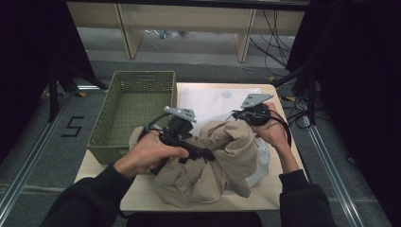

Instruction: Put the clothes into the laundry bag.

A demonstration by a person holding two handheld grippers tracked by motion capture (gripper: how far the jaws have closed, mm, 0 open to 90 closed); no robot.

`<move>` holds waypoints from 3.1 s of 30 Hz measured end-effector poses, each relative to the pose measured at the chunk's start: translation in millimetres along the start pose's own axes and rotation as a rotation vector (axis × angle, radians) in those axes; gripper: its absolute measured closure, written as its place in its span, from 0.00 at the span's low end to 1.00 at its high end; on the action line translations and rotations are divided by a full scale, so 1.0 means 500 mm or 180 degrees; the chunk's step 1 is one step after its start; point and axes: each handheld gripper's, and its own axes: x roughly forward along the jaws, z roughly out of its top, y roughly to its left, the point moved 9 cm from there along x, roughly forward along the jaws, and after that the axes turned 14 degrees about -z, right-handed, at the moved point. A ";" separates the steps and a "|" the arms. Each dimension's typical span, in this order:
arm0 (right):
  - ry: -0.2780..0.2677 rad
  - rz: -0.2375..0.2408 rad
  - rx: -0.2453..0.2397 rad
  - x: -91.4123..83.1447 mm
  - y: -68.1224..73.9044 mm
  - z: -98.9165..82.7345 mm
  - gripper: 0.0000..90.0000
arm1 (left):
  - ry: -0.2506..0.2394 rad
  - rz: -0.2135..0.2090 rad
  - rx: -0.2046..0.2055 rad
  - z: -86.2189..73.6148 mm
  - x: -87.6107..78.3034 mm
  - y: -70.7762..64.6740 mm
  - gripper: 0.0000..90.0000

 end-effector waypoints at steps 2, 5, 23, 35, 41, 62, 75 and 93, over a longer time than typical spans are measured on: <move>-0.0007 -0.0005 0.0023 -0.005 -0.001 0.001 1.00 | 0.0063 -0.0013 -0.0029 -0.010 0.029 0.032 0.74; -0.0009 -0.0005 0.0009 -0.011 -0.003 0.001 1.00 | -0.0041 -0.0037 -0.0163 -0.007 0.056 0.075 0.74; -0.0051 -0.0011 0.0108 -0.033 -0.012 0.009 1.00 | 0.0502 0.0976 -0.0333 -0.024 0.075 0.265 0.71; 0.0018 0.0027 0.0008 -0.045 0.007 0.001 1.00 | 0.0397 0.1542 -0.0387 -0.033 0.089 0.346 0.67; 0.0111 0.0036 -0.0129 -0.042 0.027 -0.005 1.00 | 0.0326 0.1570 -0.0531 -0.059 0.123 0.394 0.59; 0.0150 0.0091 -0.0037 -0.051 0.035 -0.019 1.00 | 0.0237 0.1878 -0.0132 -0.020 0.125 0.371 0.73; 0.0291 0.0109 -0.0046 -0.050 0.043 -0.064 1.00 | 0.0454 0.1761 -0.0047 -0.067 0.075 0.286 0.24; 0.0276 0.0170 -0.0094 -0.041 0.077 -0.051 1.00 | 0.0658 0.1505 0.0283 -0.069 0.129 0.285 0.77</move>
